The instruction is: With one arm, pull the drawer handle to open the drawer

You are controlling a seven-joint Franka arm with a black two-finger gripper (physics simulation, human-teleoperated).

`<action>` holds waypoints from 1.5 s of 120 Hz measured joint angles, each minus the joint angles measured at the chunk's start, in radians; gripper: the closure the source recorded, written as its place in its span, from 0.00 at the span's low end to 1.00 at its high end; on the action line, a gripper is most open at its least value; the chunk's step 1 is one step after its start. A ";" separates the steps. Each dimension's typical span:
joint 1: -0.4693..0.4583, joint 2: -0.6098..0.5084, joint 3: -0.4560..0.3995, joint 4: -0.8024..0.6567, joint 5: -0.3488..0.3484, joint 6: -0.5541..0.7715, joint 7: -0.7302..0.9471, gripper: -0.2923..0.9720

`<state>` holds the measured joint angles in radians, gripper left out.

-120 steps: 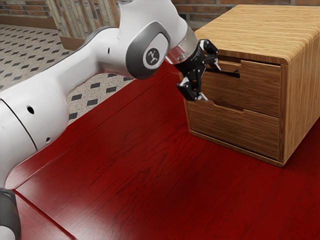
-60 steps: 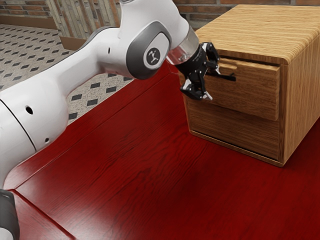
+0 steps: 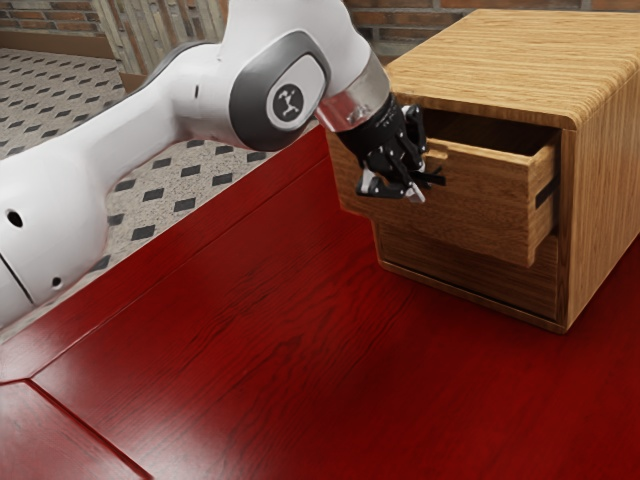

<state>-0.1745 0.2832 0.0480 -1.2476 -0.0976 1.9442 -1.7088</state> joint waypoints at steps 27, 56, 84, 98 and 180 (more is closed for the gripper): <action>-0.016 -0.116 0.015 -0.138 0.018 -0.014 -0.019 0.84; -0.040 -0.219 0.039 -0.246 0.023 -0.015 -0.033 0.85; -0.052 -0.297 0.042 -0.339 0.030 -0.016 -0.043 0.84; -0.056 -0.351 0.043 -0.394 0.033 -0.017 -0.047 0.84; -0.008 -0.552 0.018 -0.581 0.059 -0.017 -0.073 0.84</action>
<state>-0.1823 -0.2692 0.0661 -1.8290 -0.0383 1.9276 -1.7823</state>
